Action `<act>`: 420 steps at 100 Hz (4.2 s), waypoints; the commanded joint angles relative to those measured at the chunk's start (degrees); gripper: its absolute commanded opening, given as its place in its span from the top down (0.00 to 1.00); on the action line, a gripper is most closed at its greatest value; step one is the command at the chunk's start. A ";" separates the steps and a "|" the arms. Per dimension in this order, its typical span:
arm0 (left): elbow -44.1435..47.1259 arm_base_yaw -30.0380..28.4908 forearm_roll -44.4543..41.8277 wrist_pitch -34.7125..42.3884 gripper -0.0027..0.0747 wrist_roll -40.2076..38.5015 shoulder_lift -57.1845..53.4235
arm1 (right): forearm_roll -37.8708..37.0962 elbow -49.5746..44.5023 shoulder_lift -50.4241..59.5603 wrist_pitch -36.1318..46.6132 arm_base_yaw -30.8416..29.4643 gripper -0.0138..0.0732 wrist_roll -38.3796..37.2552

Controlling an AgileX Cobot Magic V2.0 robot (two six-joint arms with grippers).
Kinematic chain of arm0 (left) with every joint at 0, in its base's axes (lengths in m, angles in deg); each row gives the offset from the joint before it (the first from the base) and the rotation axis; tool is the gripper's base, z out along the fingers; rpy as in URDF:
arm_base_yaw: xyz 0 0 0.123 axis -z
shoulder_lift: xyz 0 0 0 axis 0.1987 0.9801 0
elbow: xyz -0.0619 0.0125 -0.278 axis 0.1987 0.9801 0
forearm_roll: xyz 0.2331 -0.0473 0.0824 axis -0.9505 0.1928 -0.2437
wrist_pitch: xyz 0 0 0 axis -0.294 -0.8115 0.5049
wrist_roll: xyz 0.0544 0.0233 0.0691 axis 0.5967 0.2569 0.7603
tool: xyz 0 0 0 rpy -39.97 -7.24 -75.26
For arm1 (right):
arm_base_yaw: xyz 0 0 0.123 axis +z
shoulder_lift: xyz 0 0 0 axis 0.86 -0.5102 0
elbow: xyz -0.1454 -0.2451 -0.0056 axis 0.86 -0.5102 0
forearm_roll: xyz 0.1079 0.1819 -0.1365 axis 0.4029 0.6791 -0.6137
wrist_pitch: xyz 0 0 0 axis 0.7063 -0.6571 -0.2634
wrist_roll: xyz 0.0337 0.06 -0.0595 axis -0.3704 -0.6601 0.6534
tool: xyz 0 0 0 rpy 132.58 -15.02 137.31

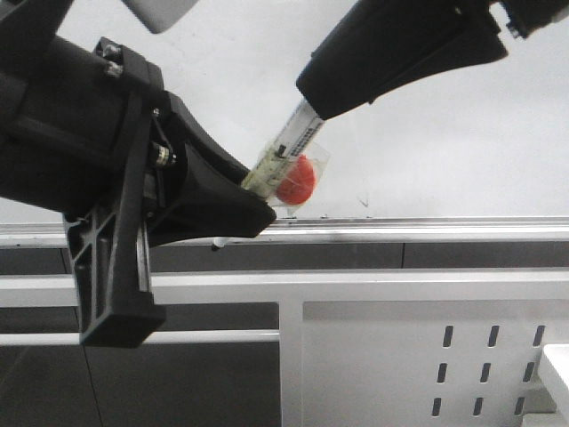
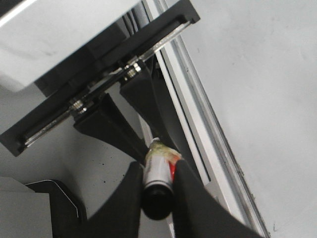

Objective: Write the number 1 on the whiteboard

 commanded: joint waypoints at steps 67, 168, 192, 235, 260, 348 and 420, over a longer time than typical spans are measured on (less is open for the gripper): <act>4.23 0.32 21.43 6.67 0.46 -0.05 -26.03 | 2.90 0.13 5.53 1.72 -3.24 0.92 -7.02; 25.23 -7.12 47.57 34.02 0.99 1.04 -40.48 | 3.17 -11.14 29.72 7.14 -8.34 0.92 -24.63; 25.23 -7.12 47.57 34.02 0.99 1.04 -40.48 | 2.64 -11.14 27.55 7.45 -8.34 0.92 -24.63; 25.23 -7.12 47.77 33.92 0.99 2.11 -40.48 | 4.50 -11.14 27.45 16.76 -8.34 0.92 -24.63; 25.23 -7.12 47.77 33.92 0.99 2.73 -40.48 | 4.50 -11.14 24.80 18.34 -8.34 0.92 -24.52; 25.23 -7.12 51.30 33.68 0.99 5.08 -40.48 | 4.50 -8.39 22.77 20.37 -8.34 0.92 -23.76; 25.23 -7.12 51.30 33.57 0.99 5.08 -40.48 | 2.44 -3.15 4.05 23.00 -8.34 0.92 -21.80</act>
